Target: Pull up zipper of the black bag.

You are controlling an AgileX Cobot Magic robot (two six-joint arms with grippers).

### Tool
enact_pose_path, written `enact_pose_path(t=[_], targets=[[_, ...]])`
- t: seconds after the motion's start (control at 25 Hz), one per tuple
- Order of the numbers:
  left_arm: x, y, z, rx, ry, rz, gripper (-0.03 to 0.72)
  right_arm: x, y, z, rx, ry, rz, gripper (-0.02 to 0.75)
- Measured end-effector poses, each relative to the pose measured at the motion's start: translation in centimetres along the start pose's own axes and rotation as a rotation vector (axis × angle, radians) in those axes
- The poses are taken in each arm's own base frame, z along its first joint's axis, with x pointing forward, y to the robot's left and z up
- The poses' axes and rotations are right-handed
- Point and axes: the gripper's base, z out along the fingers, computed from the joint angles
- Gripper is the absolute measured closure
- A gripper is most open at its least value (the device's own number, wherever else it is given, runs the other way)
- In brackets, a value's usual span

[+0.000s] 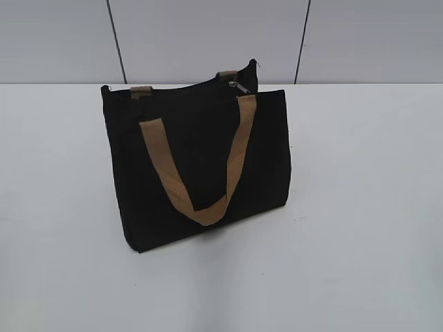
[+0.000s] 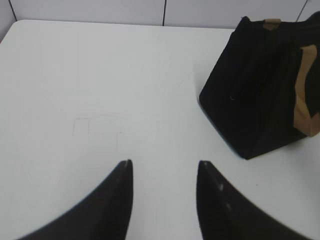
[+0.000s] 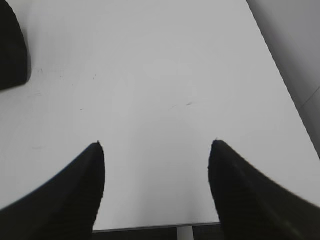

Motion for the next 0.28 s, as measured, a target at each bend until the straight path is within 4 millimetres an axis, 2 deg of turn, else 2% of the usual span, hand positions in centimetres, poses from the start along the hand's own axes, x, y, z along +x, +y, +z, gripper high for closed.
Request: enact_pose_path(t=[0.28], targets=[[0.0, 0.0, 0.0, 0.0, 0.0, 0.0, 0.377, 0.0, 0.0, 0.0, 0.0, 0.0, 0.0, 0.232]])
